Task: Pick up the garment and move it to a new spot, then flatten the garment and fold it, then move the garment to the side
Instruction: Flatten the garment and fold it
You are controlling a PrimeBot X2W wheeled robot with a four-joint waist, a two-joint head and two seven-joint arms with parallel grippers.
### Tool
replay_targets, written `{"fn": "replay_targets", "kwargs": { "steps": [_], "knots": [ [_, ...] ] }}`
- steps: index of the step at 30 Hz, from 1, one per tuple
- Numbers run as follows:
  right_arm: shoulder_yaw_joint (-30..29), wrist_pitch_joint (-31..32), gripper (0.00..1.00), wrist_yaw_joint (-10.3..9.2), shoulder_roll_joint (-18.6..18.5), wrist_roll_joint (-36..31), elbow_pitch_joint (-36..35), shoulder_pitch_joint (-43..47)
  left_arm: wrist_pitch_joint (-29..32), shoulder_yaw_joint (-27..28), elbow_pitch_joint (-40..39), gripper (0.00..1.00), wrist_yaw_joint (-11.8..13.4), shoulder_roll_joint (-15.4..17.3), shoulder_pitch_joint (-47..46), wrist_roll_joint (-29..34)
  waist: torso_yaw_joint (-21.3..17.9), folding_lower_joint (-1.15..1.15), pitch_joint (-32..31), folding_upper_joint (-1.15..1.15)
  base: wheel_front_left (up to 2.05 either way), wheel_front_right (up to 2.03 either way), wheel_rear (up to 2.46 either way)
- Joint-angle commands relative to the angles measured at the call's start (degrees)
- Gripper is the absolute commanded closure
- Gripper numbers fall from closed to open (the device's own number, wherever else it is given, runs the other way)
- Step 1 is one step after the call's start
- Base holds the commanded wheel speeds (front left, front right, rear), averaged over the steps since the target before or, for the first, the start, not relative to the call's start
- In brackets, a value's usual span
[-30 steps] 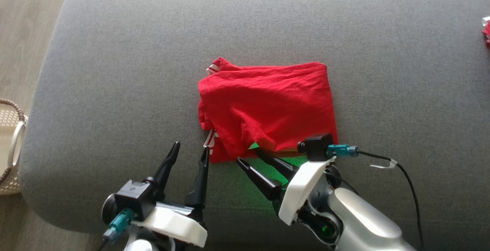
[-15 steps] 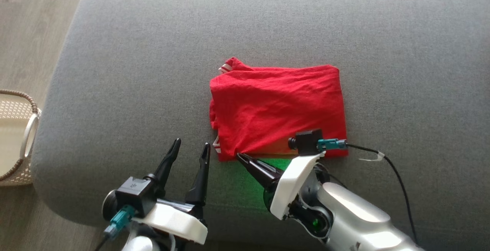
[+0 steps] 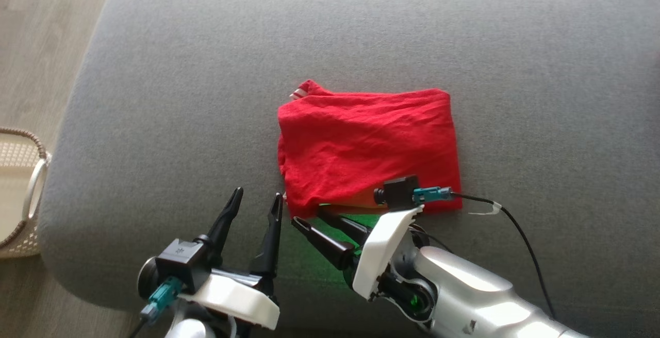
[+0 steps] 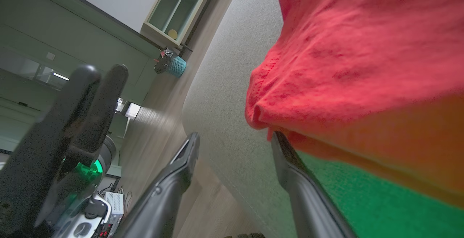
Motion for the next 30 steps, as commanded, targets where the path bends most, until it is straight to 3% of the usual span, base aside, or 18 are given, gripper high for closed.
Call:
{"fn": "replay_targets", "kwargs": {
  "steps": [1, 9, 14, 16, 17, 18, 24, 30],
  "knots": [
    [0.4, -1.0, 0.00, -0.01, 1.1, 0.6, -1.4, -0.8, -0.6, 1.6, -1.8, 0.00, 0.3, 0.8, -1.4, -0.4, -0.5, 0.00, -0.3, 0.00, 0.00, 0.00, 0.00],
    [-4.3, -7.6, 0.00, -0.01, 0.2, -8.1, 3.6, -2.4, -0.7, 3.3, -2.3, 0.00, 1.5, 0.7, 0.1, -0.9, -4.0, 0.00, -3.0, 0.00, 0.00, 0.00, 0.00],
    [-19.4, -7.8, 0.00, -0.01, -2.1, -22.2, 1.2, 0.2, -0.7, 5.8, -3.0, 0.00, 2.8, 0.9, 1.9, -1.5, -6.6, 0.00, -6.0, 0.00, 0.00, 0.00, 0.00],
    [-26.1, -7.8, 0.00, -0.01, -2.5, -29.0, -1.1, 3.1, -0.7, 6.9, -3.4, 0.00, 3.1, 1.1, 2.6, -1.7, -7.5, 0.00, -7.0, 0.00, 0.00, 0.00, 0.00],
    [-32.6, -7.8, 0.00, -0.01, -2.1, -35.4, -4.2, 6.7, -0.7, 8.0, -3.7, 0.00, 3.4, 1.3, 3.3, -1.8, -8.2, 0.00, -7.9, 0.00, 0.00, 0.00, 0.00],
    [-32.6, -7.8, 0.00, -0.01, -2.1, -35.4, -4.2, 6.7, -0.7, 8.0, -3.7, 0.00, 3.4, 1.3, 3.3, -1.8, -8.2, 0.00, -7.9, 0.00, 0.00, 0.00, 0.00],
    [-47.1, -7.8, 0.00, -0.01, -0.1, -51.9, -16.3, 18.2, -0.7, 10.3, -4.7, 0.00, 3.9, 1.5, 5.5, -1.5, -9.6, 0.00, -10.3, 0.00, 0.00, 0.00, 0.00],
    [-54.5, -7.8, 0.00, -0.01, 0.9, -63.4, -27.4, 27.5, -0.7, 13.7, -6.4, 0.00, 4.0, -0.1, 7.4, 0.4, -10.2, 0.00, -11.7, 0.00, 0.00, 0.00, 0.00]
  ]
}}
